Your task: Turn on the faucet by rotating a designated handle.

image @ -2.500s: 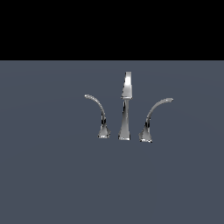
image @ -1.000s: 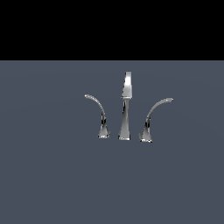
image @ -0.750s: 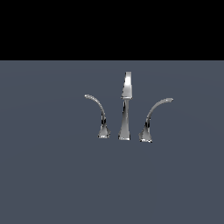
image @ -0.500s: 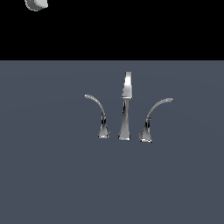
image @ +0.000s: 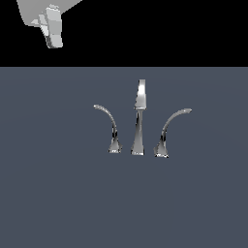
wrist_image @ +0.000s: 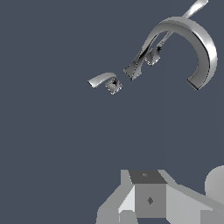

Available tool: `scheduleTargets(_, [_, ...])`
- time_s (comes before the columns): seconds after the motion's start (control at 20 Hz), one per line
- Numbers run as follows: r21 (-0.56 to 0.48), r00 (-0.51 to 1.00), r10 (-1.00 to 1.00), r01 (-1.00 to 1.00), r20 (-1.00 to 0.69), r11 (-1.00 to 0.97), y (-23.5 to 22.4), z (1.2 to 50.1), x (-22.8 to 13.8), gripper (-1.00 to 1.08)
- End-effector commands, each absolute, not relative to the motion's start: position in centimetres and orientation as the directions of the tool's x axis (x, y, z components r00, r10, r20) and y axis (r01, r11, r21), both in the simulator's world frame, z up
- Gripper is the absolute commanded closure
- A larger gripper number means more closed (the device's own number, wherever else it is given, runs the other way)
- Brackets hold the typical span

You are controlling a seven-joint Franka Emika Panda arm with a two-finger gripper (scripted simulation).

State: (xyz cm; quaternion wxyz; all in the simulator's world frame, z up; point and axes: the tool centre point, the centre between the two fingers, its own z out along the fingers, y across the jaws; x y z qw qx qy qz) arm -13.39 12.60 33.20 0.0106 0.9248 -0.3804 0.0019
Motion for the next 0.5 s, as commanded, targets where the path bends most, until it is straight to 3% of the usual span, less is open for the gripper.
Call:
scheduleTargets(0.0, [0.015, 0.668, -0.744, -0.744, 0.011, -0.668, 12.8, 32.2, -12.3, 1.08])
scheduleTargets(0.45, [0.009, 0.509, -0.861, -0.861, 0.007, -0.509, 12.7, 28.6, -8.7, 1.08])
